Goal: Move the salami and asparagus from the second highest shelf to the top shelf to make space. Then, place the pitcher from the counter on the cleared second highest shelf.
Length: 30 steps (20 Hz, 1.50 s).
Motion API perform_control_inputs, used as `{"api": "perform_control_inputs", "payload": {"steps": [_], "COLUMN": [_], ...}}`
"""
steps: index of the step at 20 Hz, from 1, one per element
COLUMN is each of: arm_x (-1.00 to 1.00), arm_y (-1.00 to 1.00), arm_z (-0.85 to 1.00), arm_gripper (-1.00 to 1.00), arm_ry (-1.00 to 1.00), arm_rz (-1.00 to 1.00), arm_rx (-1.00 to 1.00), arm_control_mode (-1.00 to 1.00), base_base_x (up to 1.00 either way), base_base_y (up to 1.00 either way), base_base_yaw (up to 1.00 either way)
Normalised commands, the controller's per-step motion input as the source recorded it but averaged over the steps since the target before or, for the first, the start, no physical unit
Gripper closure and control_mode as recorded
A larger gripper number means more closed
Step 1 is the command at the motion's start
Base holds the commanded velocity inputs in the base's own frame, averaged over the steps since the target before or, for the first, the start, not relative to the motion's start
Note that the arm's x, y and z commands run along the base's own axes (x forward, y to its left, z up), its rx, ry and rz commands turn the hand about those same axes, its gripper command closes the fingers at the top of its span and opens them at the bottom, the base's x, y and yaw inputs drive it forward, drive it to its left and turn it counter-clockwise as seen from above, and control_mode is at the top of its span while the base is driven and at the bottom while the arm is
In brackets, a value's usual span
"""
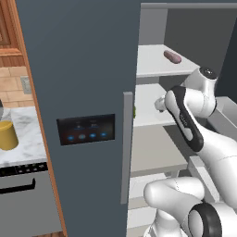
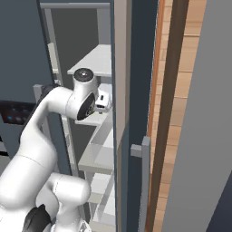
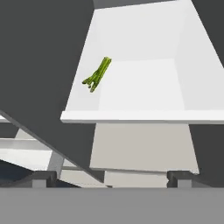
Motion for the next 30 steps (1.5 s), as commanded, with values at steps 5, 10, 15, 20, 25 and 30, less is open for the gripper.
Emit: {"api": "perform_control_inputs", "payload": {"steps": [5, 10, 15, 20, 25, 30], "arm_x": [0.02, 0.07, 0.15, 0.3, 0.32, 0.27], "arm_y": [0.0, 0.0, 0.03, 0.09, 0.03, 0.0], "arm_z": [-0.47, -0.35, -0.06, 0.0, -0.09, -0.19], "arm_gripper": [-1.0, -1.0, -1.0, -1.0, -1.0, -1.0], "arm_ry": [0.06, 0.09, 0.19, 0.09, 0.0, 0.0], "arm_rz": [0.0, 0.0, 0.0, 0.0, 0.0, 0.0], "arm_rx": [0.14, 0.05, 0.0, 0.0, 0.01, 0.01], "arm_control_mode": [-1.0, -1.0, -1.0, -1.0, -1.0, -1.0], "base_base_x": [0.0, 0.0, 0.0, 0.0, 0.0, 0.0], "base_base_y": [0.0, 0.0, 0.0, 0.0, 0.0, 0.0], "base_base_yaw": [0.0, 0.0, 0.0, 0.0, 0.0, 0.0]}}
